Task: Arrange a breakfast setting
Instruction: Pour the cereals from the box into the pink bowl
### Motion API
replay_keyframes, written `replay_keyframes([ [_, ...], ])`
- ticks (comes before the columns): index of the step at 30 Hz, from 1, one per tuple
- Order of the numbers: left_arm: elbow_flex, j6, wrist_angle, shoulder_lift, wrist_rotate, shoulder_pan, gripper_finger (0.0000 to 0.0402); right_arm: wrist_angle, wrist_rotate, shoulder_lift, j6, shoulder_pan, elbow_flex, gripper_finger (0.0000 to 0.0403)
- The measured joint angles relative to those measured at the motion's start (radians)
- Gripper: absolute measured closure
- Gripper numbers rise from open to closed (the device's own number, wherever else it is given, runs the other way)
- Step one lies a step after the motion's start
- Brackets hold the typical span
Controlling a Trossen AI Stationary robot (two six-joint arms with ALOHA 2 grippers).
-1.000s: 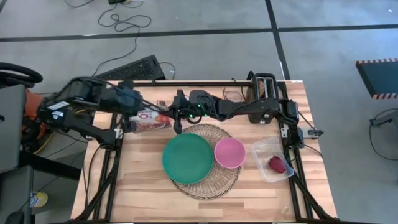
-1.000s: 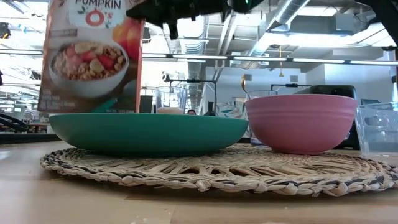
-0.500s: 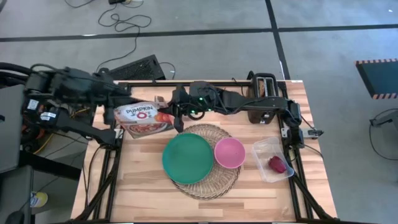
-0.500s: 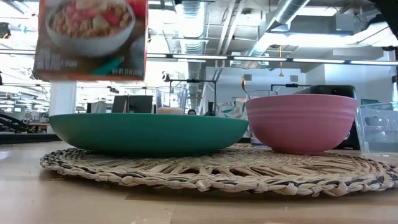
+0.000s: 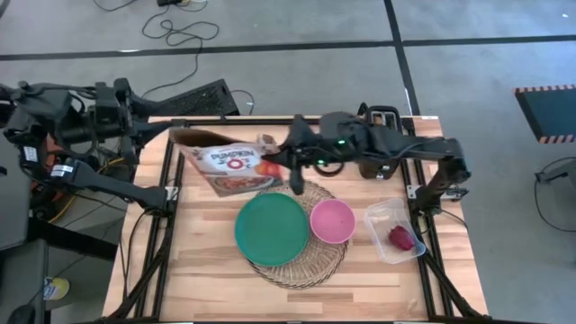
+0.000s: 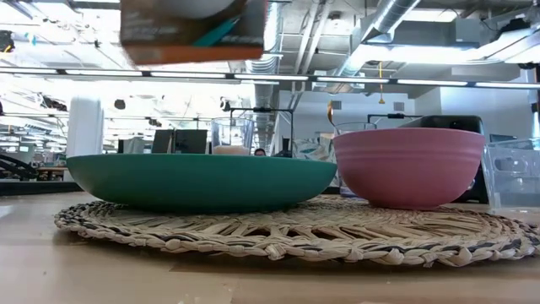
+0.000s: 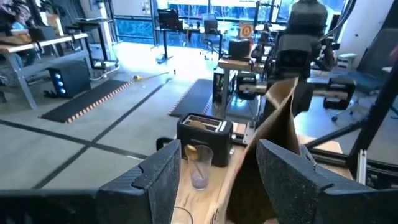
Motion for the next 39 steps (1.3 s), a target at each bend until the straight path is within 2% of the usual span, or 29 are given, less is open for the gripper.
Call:
replay_keyframes([
  [8,-0.001,0.002,0.022,0.038,-0.003,0.000,0.0204,-0.172,0.048,-0.143,-0.002,0.030,-0.019,0.0380],
  [15,-0.009,-0.001,-0.001,0.097,-0.004,0.000,0.0204,-0.170,0.055,-0.304,-0.015,0.011,-0.173,0.0380],
  [21,-0.173,-0.042,0.066,0.092,-0.014,0.000,0.0205,-0.124,0.052,-0.464,-0.015,-0.010,-0.333,0.0380],
  [23,-0.265,-0.072,0.152,0.081,-0.011,0.000,0.0205,-0.098,0.048,-0.504,-0.014,-0.018,-0.381,0.0380],
  [28,-0.454,-0.141,0.385,0.082,0.093,-0.001,0.0205,-0.091,0.020,-0.563,-0.011,-0.027,-0.435,0.0380],
  [32,-0.487,-0.159,0.433,0.120,0.103,0.000,0.0205,-0.085,-0.005,-0.571,-0.027,-0.020,-0.436,0.0380],
  [39,-0.485,-0.141,0.434,0.166,0.191,-0.001,0.0205,-0.090,-0.013,-0.581,-0.050,-0.018,-0.436,0.0380],
])
